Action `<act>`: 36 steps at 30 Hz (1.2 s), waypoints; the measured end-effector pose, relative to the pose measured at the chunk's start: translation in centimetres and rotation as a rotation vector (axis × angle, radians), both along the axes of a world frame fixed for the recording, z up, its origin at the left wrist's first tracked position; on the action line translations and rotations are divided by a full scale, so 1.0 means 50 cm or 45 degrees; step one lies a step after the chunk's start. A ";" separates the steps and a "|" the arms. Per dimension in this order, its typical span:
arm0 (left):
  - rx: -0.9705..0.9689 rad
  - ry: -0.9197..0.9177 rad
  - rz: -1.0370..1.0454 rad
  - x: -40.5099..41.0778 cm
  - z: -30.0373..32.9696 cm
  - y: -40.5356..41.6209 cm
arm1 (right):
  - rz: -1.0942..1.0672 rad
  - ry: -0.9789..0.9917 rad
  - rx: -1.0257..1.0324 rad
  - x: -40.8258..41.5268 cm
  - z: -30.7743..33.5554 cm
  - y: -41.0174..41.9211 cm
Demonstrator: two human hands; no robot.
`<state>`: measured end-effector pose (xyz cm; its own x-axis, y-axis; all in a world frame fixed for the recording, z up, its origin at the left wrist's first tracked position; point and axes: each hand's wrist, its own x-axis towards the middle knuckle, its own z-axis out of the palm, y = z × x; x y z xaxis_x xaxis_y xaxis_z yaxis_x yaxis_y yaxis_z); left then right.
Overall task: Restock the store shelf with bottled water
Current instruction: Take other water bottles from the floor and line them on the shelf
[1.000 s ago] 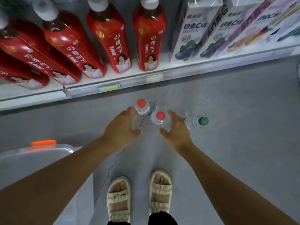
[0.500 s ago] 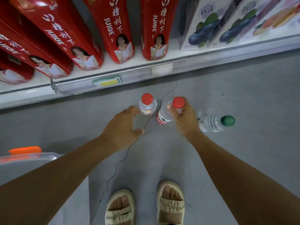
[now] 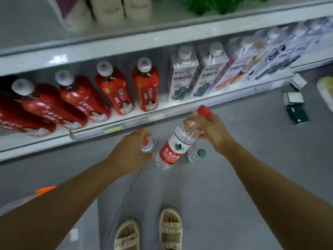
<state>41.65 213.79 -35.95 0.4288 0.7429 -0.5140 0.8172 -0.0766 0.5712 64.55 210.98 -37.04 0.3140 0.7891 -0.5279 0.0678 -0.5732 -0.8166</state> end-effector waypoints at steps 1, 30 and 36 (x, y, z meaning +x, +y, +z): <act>0.005 -0.024 -0.007 0.003 0.040 0.003 | 0.037 0.015 0.022 0.006 0.051 0.005; 0.976 -0.247 0.317 -0.130 1.260 0.006 | 0.778 -0.466 0.859 -0.137 1.362 0.074; 1.106 -0.260 0.395 -0.190 1.407 -0.014 | 0.818 -0.520 1.023 -0.201 1.519 0.076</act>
<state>32.14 213.09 34.39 0.1684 0.9265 0.3364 0.7629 -0.3386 0.5507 54.48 214.80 38.90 -0.2432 0.9342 0.2610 0.5117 0.3522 -0.7836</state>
